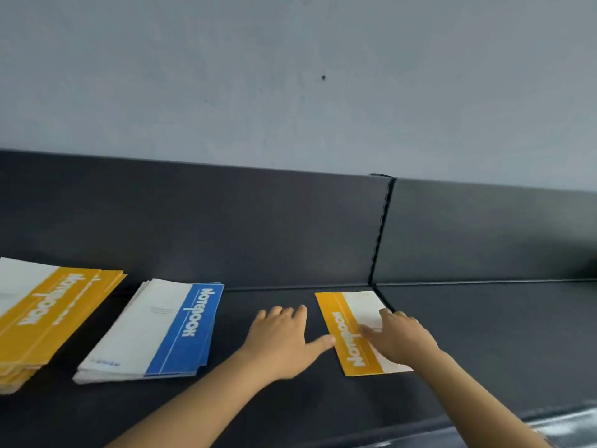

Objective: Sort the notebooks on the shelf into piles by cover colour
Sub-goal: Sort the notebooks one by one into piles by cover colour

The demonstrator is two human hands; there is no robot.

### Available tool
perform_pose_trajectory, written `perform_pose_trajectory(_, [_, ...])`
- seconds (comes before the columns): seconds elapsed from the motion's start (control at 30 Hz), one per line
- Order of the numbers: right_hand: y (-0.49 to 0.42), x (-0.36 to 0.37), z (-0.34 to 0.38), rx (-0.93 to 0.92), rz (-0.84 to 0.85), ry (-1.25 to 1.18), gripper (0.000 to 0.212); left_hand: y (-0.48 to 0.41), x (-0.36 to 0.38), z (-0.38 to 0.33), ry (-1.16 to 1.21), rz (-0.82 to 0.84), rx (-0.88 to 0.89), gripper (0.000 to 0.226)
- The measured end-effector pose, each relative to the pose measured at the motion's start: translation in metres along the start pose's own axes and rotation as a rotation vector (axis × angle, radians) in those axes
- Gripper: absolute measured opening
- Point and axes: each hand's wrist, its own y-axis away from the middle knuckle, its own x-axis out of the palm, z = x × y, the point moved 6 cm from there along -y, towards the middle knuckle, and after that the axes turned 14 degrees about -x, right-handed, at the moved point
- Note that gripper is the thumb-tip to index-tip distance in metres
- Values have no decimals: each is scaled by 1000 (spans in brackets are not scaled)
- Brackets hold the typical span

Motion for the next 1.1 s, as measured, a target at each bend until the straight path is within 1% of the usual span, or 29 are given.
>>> perform_pose_trajectory(0.07, [-5,4,-16,-1,-9,-42,60,-8,10,-23,110,98,-37,86])
perform_pose_trajectory(0.17, [-7,8,-15,-25,-64,-128,57,-15,16,-47,234,163,-80,76])
perform_pose_trajectory(0.2, [-8,9,-12,-37,-78,-163,58,-18,20,-50,310,199,-109,78])
perform_pose_trajectory(0.23, [-9,11,-8,-49,-89,-200,59,-20,24,-51,438,244,-146,85])
perform_pose_trajectory(0.27, [-11,12,-4,-59,-98,-245,61,-21,27,-50,615,290,-195,91])
perform_pose_trajectory(0.3, [-12,13,0,-60,-103,-301,64,-23,28,-46,804,315,-247,91])
perform_pose_trajectory(0.37, [-15,15,6,-49,-118,-449,67,-26,26,-32,1104,308,-351,75])
perform_pose_trajectory(0.4, [-16,17,8,-46,-124,-544,68,-27,26,-23,1206,294,-400,72])
perform_pose_trajectory(0.47, [-15,17,18,-63,-153,-692,66,-26,21,-6,1331,276,-430,76])
perform_pose_trajectory(0.53, [-12,11,36,-123,-193,-677,60,-22,13,12,1367,253,-399,95])
perform_pose_trajectory(0.57, [-10,7,48,-165,-223,-623,58,-17,5,23,1365,236,-365,98])
perform_pose_trajectory(0.6, [-7,-1,65,-220,-258,-554,58,-13,-5,35,1355,207,-317,93])
perform_pose_trajectory(0.63, [-3,-10,84,-289,-289,-478,60,-7,-17,51,1326,187,-272,82])
perform_pose_trajectory(0.7, [5,-30,135,-489,-319,-327,60,11,-42,86,1289,174,-181,64])
perform_pose_trajectory(0.77, [14,-42,191,-699,-283,-237,56,30,-64,129,1291,183,-110,50])
perform_pose_trajectory(0.8, [18,-43,218,-767,-258,-220,55,40,-73,153,1293,182,-87,44])
perform_pose_trajectory(0.87, [26,-44,268,-823,-229,-247,52,55,-91,205,1313,144,-73,34])
perform_pose_trajectory(0.93, [28,-40,319,-820,-196,-285,44,65,-105,260,1339,72,-103,26])
perform_pose_trajectory(1.0, [28,-32,369,-816,-99,-341,38,72,-114,310,1380,7,-153,23])
perform_pose_trajectory(1.07, [26,-23,409,-778,21,-563,38,76,-122,356,1431,-38,-208,26])
perform_pose_trajectory(1.1, [25,-18,423,-738,52,-687,36,77,-126,376,1471,-27,-229,30])
